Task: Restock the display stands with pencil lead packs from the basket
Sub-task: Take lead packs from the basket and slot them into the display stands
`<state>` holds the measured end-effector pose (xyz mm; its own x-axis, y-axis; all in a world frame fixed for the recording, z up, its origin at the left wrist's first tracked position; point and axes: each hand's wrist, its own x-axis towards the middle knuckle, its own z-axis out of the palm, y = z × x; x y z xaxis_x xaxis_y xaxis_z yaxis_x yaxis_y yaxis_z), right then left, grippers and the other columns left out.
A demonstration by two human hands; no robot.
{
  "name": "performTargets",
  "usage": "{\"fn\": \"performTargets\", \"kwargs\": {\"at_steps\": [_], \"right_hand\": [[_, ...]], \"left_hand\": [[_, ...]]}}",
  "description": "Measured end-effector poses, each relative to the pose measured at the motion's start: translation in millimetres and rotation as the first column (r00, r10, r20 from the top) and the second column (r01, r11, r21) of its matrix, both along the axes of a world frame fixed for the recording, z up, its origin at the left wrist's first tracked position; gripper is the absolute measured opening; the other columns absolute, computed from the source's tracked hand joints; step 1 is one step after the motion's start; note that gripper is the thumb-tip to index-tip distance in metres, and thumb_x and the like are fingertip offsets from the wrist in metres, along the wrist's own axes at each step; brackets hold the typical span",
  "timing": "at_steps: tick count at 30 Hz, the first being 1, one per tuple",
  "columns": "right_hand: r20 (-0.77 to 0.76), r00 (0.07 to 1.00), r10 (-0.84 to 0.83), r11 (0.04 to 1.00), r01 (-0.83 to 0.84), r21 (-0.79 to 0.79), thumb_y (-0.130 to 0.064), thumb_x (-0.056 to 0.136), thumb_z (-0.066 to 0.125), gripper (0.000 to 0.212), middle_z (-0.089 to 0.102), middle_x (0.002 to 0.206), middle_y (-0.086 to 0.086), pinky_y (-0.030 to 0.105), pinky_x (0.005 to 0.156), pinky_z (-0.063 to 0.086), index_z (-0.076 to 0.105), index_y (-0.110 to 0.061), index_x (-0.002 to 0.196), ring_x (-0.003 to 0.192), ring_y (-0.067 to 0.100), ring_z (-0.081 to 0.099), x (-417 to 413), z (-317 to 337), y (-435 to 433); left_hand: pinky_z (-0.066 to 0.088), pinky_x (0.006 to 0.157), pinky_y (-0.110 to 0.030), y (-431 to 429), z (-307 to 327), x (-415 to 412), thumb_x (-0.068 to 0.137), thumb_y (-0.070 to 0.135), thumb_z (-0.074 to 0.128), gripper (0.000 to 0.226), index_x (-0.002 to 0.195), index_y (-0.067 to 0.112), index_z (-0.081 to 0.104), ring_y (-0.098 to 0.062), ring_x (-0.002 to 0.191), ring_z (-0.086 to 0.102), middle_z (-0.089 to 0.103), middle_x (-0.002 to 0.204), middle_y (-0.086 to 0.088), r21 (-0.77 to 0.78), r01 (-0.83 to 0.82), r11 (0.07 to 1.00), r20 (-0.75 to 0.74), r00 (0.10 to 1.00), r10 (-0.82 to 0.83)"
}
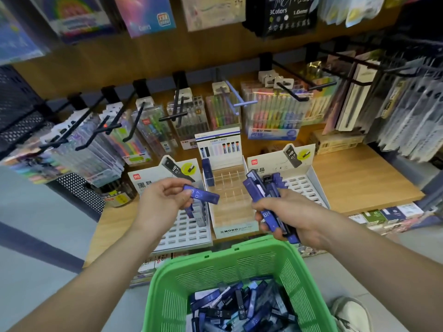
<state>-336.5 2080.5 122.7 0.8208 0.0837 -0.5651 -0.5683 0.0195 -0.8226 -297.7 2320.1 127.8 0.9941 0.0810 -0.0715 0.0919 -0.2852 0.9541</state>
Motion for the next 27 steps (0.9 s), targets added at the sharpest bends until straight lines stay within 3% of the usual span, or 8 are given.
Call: {"fn": "performTargets", "kwargs": {"at_steps": [4,8,12,17,19,22,27], "right_hand": [[0.028,1.0,0.008,1.0,-0.009,0.018,-0.02,0.09,0.071,0.014,0.064,0.062,0.003,0.017,0.034,0.035,0.061,-0.01,0.09,0.05,0.012,0.061,11,-2,7],[0.013,0.999,0.031,0.999,-0.031,0.005,-0.031,0.087,0.073,0.026,0.066,0.061,0.003,0.017,0.033,0.03,0.059,-0.011,0.096,0.048,0.011,0.06,21,-5,22],[-0.046,0.999,0.022,1.0,-0.022,0.008,-0.028,0.09,0.071,0.029,0.064,0.064,0.005,0.017,0.032,0.032,0.058,-0.006,0.105,0.047,0.012,0.06,29,-12,38],[-0.068,0.998,0.015,0.999,-0.013,0.038,-0.005,0.091,0.066,0.018,0.064,0.084,0.009,0.018,0.034,0.036,0.053,-0.008,0.103,0.057,0.014,0.069,35,-16,41],[-0.044,0.999,0.024,0.999,-0.023,0.034,-0.005,0.09,0.068,0.018,0.07,0.078,0.006,0.017,0.034,0.037,0.054,-0.009,0.1,0.062,0.016,0.072,36,-15,36],[0.013,1.0,0.025,0.999,-0.025,-0.047,-0.008,0.089,0.07,0.015,0.068,0.062,0.003,0.017,0.032,0.033,0.059,-0.006,0.098,0.06,0.015,0.071,38,-12,21],[0.073,0.98,-0.187,0.974,0.194,-0.117,-0.01,0.089,0.071,0.008,0.066,0.061,0.008,0.018,0.032,0.033,0.064,-0.005,0.089,0.048,0.013,0.06,46,-14,-32]], "left_hand": [[0.058,0.077,-0.035,17,-1,30,0.085,0.002,0.068,0.026,0.081,0.027,0.07,-0.018,0.072,0.068,0.073,0.08,-0.003,0.273,-0.053,0.961,0.091,0.995,0.029],[0.056,0.083,-0.047,30,-8,48,0.088,0.007,0.064,0.027,0.083,0.033,0.071,-0.034,0.083,0.066,0.073,0.087,-0.001,0.367,-0.073,0.927,0.088,0.995,0.044],[0.054,0.088,-0.039,36,-24,51,0.088,0.004,0.063,0.023,0.086,0.026,0.07,-0.015,0.082,0.065,0.071,0.087,0.005,0.446,-0.036,0.895,0.089,0.996,-0.004],[0.054,0.085,-0.039,36,-27,50,0.091,-0.001,0.055,0.032,0.08,0.029,0.062,-0.017,0.08,0.061,0.066,0.081,0.002,0.41,0.037,0.911,0.039,0.998,-0.058],[0.056,0.079,-0.036,26,-23,50,0.091,-0.003,0.054,0.032,0.082,0.026,0.063,-0.017,0.077,0.062,0.065,0.081,-0.001,0.345,0.076,0.936,0.036,0.995,-0.094],[0.056,0.065,-0.02,0,-14,50,0.089,-0.004,0.059,0.029,0.082,0.023,0.066,-0.008,0.067,0.063,0.065,0.077,0.001,0.246,0.151,0.957,0.044,0.985,-0.167],[0.056,0.073,-0.023,-66,-8,66,0.083,0.004,0.07,0.017,0.088,0.019,0.067,-0.016,0.078,0.068,0.07,0.085,-0.004,0.314,0.259,0.913,0.083,0.951,-0.298]]}}
